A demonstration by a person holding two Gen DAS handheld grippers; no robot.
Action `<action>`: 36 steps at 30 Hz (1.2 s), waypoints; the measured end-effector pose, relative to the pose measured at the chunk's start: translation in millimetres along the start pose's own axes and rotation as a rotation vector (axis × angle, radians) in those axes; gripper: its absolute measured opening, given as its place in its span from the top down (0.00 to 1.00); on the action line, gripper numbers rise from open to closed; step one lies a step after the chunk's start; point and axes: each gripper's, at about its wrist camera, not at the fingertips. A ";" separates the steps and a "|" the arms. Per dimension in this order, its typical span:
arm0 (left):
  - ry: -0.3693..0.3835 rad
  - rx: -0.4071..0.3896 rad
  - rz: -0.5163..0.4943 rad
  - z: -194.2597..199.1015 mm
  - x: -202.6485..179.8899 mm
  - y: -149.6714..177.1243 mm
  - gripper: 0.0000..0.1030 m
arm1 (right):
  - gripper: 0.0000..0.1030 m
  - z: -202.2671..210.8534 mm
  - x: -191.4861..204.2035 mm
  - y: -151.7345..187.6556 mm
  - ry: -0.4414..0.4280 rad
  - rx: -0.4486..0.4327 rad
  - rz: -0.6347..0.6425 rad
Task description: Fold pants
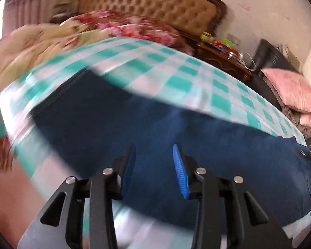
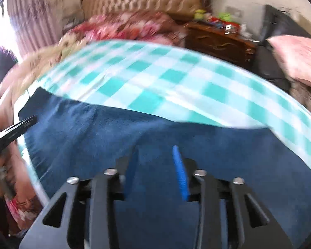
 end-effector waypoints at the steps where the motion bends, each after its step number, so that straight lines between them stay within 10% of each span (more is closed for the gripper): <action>1: -0.015 -0.001 0.004 5.0 11.5 8.3 0.63 | 0.76 -11.9 -0.9 -6.2 0.019 0.008 -0.006; 9: -0.096 -0.037 -0.053 34.9 43.6 28.0 0.57 | 0.72 -34.3 -11.1 -7.7 0.171 -0.007 -0.050; 13: -0.044 -0.076 -0.139 40.6 4.3 21.4 0.41 | 0.22 3.7 17.2 9.2 0.230 -0.092 -0.101; 21: 0.180 -0.030 -0.347 34.7 -109.2 49.6 0.35 | 0.22 21.2 61.7 61.3 0.230 -0.063 -0.166; 25: 0.093 -0.002 -0.447 19.8 -119.4 68.8 0.34 | 0.22 15.1 64.2 74.9 0.242 -0.027 -0.159; 36: -0.072 0.007 -0.344 15.8 -55.4 51.7 0.29 | 0.21 4.6 54.3 93.4 0.235 0.013 -0.187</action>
Point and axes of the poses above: each gripper's, at about its wrist camera, not at the fingertips, and z roughly against the way its jaws point, x to its left, y to its underside, and after that the axes turned 10 degrees about -y, right-handed
